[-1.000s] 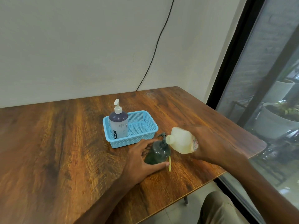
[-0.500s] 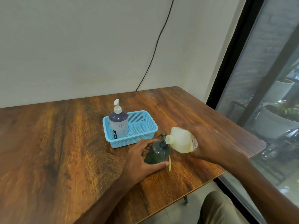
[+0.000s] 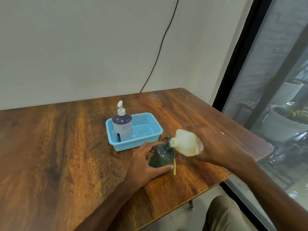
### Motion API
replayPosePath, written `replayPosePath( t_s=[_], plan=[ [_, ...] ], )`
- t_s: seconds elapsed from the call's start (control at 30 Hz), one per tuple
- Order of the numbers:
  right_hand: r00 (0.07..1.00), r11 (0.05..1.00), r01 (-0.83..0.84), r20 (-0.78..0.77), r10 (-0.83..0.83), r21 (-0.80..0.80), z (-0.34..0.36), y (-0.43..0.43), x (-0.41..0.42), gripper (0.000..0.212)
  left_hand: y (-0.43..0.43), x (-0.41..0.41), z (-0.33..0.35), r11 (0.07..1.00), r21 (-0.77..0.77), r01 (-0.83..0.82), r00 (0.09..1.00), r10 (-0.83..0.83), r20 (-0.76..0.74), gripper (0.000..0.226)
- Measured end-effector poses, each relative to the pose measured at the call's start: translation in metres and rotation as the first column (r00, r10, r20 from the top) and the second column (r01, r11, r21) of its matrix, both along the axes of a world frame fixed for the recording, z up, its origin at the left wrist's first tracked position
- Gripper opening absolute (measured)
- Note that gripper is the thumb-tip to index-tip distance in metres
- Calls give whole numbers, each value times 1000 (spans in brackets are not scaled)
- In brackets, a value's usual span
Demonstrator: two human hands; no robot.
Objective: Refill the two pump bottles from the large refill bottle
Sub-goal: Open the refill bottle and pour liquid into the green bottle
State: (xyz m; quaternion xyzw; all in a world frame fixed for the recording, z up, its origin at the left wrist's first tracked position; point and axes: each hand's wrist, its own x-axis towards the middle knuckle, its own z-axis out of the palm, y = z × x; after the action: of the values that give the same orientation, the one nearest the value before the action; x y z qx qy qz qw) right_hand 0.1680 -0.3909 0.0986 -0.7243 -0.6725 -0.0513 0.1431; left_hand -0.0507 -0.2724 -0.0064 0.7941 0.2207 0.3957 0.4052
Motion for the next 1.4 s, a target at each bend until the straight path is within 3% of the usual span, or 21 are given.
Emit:
replayPosePath(
  t_s=[0.83, 1.4],
  plan=[
    [999, 1000, -3, -53, 4, 7, 0, -4, 0, 80, 1, 0, -2, 1000, -10, -1, 1000, 1, -26, 76],
    [1000, 1000, 13, -10, -13, -20, 10, -9, -9, 82, 2, 2, -3, 1000, 13, 13, 1000, -12, -19, 78]
  ],
)
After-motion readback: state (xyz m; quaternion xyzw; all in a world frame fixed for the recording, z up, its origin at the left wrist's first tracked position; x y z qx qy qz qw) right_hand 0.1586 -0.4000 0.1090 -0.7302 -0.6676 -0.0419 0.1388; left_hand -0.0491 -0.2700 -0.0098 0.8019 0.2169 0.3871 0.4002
